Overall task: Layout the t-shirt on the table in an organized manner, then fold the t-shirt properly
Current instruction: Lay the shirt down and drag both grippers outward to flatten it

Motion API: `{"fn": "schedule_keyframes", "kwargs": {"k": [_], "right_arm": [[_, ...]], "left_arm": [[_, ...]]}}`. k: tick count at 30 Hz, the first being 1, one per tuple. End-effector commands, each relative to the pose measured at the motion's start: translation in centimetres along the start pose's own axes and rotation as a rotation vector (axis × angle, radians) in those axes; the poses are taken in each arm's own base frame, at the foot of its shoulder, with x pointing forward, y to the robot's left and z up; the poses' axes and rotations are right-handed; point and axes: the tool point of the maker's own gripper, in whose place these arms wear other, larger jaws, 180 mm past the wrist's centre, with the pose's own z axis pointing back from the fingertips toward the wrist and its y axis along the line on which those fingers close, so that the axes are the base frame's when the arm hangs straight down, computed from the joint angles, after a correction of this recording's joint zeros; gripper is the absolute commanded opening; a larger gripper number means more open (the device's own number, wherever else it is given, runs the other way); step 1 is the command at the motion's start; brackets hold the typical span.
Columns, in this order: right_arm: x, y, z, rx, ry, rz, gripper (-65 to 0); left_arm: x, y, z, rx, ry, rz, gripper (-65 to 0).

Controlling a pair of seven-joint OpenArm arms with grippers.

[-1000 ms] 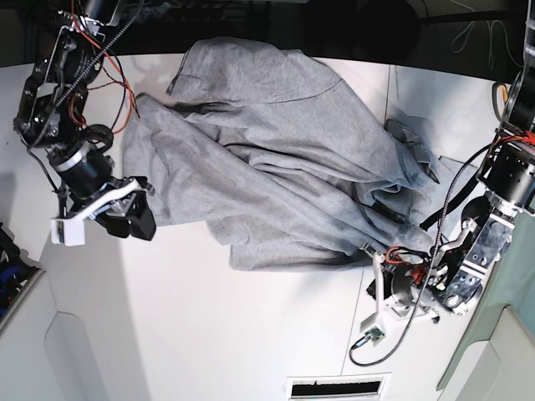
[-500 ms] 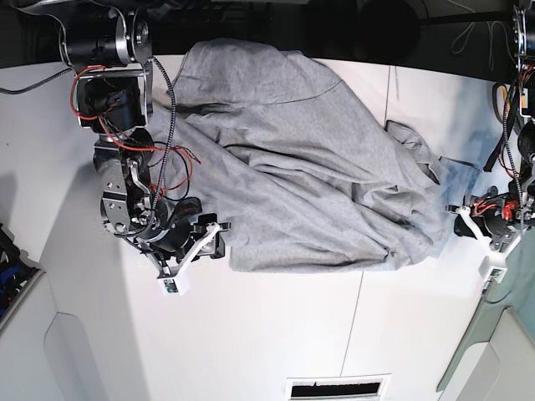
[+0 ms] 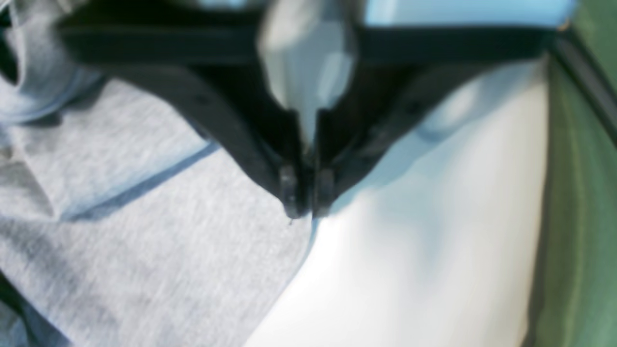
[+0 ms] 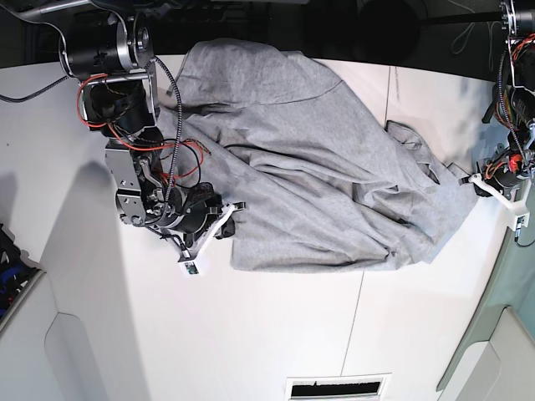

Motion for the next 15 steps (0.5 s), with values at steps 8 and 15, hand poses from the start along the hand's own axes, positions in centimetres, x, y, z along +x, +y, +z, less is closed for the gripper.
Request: {"fn": "schedule_keyframes", "kwargs": {"k": [8, 15], "right_arm": [[5.7, -5.9, 4.0, -0.123, -0.130, 0.064, -65.0], [9.5, -13.1, 10.5, -0.264, -0.268, 0.028, -65.0]], "left_arm": [[2.5, -2.5, -1.1, -0.001, -0.013, -0.058, -65.0], [7.6, -6.2, -1.5, -0.040, -0.045, -0.193, -65.0]]}}
